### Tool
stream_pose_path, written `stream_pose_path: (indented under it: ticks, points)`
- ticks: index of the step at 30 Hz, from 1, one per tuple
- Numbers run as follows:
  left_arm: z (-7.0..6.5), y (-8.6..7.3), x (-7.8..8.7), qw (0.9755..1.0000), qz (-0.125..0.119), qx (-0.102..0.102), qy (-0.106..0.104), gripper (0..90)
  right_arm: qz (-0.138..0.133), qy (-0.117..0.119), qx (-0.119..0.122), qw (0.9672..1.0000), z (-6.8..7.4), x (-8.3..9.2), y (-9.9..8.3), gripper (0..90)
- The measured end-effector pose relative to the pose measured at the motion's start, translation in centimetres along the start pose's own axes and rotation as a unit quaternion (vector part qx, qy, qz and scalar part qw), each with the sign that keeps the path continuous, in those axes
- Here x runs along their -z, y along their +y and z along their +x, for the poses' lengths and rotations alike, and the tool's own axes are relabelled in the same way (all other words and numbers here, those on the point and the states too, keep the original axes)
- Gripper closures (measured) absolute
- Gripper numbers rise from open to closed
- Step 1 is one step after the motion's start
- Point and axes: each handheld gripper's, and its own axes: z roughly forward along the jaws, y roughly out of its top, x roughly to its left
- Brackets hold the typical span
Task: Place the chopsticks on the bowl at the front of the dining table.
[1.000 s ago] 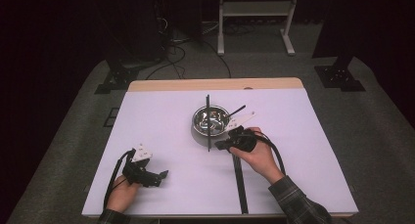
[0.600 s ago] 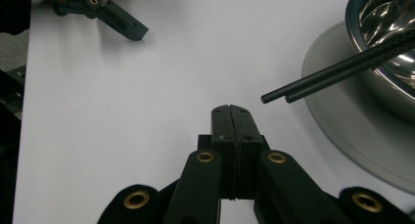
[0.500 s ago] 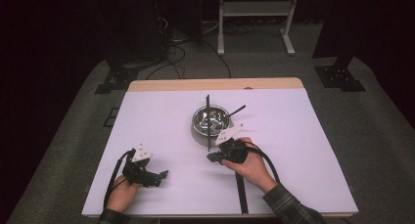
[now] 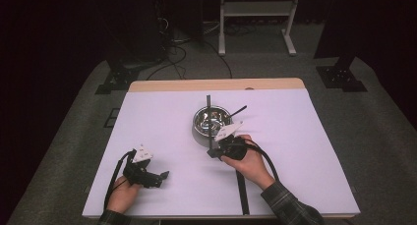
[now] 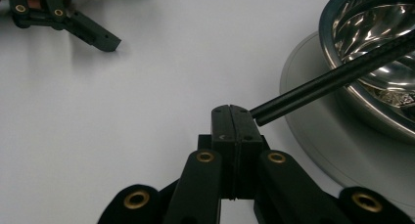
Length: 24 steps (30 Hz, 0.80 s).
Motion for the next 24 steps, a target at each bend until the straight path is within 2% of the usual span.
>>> stream_pose_path:
  ticks: [6,9,15,21,24]
  points:
    - [0.0,0.0,0.0,1.0000,0.000,0.000,0.000,0.0,-0.006,0.002,-0.002,1.0000,0.0,0.2,0.0,89.5]
    - [0.0,0.0,0.0,1.0000,0.000,0.000,-0.001,0.0,-0.006,0.002,0.000,1.0000,0.3,0.7,-0.3,86.1]
    - [0.0,0.0,0.0,1.0000,0.001,-0.001,-0.001,0.0,-0.005,0.000,-0.004,1.0000,0.2,1.7,-1.4,70.8]
    - [0.0,0.0,0.0,1.0000,0.001,-0.001,-0.001,0.0,-0.011,-0.018,-0.012,0.9997,-0.6,3.2,-2.7,50.7]
    - [0.0,0.0,0.0,1.0000,0.001,-0.001,-0.001,0.0,-0.014,-0.036,-0.016,0.9991,-1.1,3.9,-3.4,43.3]
